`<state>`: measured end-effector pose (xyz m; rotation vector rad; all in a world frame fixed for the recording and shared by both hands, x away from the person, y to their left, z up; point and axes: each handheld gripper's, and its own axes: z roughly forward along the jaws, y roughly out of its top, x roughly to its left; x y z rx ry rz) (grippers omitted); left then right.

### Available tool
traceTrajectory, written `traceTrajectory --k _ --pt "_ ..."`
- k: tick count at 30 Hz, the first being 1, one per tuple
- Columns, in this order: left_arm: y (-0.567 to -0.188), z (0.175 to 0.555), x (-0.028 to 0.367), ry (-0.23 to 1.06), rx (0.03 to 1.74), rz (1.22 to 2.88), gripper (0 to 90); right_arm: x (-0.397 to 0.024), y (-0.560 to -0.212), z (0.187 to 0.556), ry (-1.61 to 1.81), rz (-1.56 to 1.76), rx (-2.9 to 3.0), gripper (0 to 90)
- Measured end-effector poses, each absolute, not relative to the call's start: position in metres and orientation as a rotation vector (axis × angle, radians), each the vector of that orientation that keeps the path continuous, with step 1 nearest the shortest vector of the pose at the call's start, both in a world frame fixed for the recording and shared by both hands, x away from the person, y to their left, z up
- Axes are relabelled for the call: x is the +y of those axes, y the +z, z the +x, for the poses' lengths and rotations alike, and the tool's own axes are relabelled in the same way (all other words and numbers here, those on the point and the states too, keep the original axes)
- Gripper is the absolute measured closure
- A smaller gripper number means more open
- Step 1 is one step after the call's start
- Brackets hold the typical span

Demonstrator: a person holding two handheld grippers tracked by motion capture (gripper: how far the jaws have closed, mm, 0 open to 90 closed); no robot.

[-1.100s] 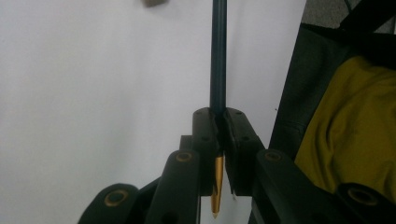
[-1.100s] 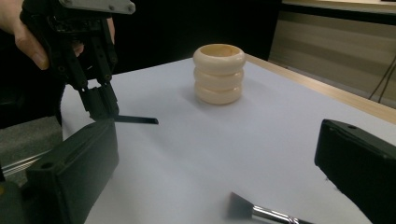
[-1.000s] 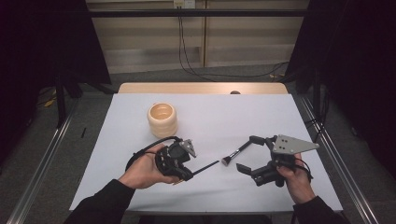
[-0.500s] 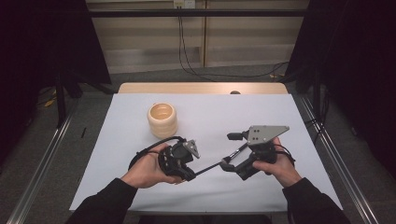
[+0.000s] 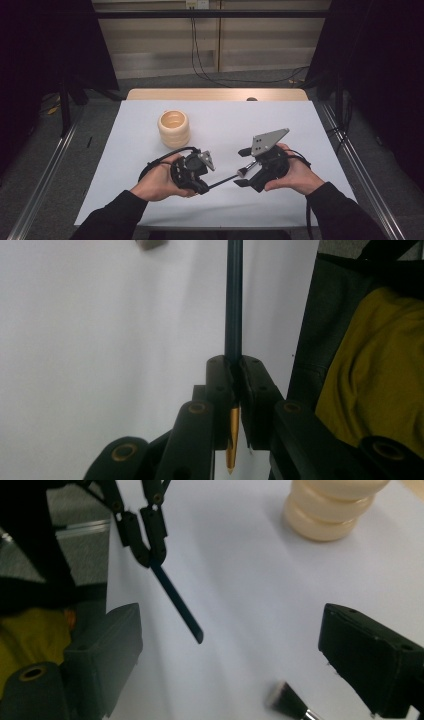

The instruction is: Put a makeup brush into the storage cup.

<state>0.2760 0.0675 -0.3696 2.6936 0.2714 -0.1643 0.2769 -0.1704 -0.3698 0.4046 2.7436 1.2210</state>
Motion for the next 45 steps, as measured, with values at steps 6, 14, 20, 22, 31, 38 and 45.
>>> traceTrajectory --k 6,14,20,22,31,38,45 --pt "-0.371 0.277 0.065 -0.163 0.222 2.726 83.9 -0.165 -0.366 0.28 1.093 0.308 2.846 23.8" --pt "-0.377 0.274 0.064 -0.154 0.228 2.719 83.9 -0.152 -0.368 0.288 0.974 0.213 2.97 31.9" --pt "-0.381 0.273 0.063 -0.162 0.237 2.727 83.9 -0.143 -0.368 0.29 0.864 0.127 3.084 44.8" --pt "-0.38 0.275 0.063 -0.182 0.2 2.752 83.9 -0.139 -0.37 0.289 0.825 0.098 3.118 48.2" --pt "-0.383 0.276 0.062 -0.182 0.195 2.767 83.9 -0.129 -0.377 0.292 0.762 0.092 3.184 62.5" --pt "-0.383 0.275 0.06 -0.193 0.182 2.767 83.9 -0.125 -0.38 0.293 0.769 0.077 3.205 67.8" --pt "-0.384 0.274 0.06 -0.188 0.202 2.757 83.9 -0.12 -0.388 0.295 0.79 0.034 3.221 73.1"
